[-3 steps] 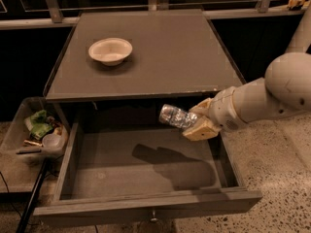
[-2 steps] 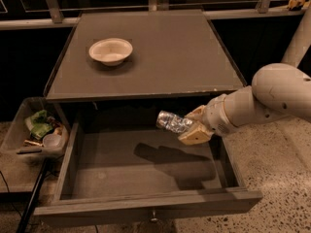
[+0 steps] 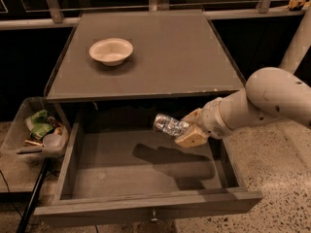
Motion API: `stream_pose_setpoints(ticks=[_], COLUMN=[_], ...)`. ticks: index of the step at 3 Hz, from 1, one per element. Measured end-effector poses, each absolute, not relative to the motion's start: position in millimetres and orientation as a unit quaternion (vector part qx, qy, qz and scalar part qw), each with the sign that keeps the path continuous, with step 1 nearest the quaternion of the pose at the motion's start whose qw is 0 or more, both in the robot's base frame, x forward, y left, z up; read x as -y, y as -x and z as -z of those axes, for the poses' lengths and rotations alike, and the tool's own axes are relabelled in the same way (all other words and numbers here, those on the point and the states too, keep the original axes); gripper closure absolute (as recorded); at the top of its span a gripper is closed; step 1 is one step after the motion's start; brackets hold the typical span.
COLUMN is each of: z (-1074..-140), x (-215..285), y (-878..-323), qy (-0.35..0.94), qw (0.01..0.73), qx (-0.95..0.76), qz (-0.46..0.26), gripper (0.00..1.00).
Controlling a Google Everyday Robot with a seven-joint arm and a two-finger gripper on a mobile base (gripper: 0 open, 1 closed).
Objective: Place redbull can into top drawer
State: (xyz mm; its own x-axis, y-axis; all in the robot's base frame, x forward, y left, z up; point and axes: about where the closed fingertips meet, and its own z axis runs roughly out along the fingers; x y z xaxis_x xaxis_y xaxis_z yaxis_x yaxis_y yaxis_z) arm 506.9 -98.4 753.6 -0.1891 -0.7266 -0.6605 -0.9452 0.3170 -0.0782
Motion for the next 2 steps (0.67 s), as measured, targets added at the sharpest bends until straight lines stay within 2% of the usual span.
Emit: stream_pose_setpoints(ticks=[2], z=[-687], x=[65], y=[-496], qy=[0.530], qw=[0.299], qx=[-0.756], qz=[-0.239], gripper=[1.00])
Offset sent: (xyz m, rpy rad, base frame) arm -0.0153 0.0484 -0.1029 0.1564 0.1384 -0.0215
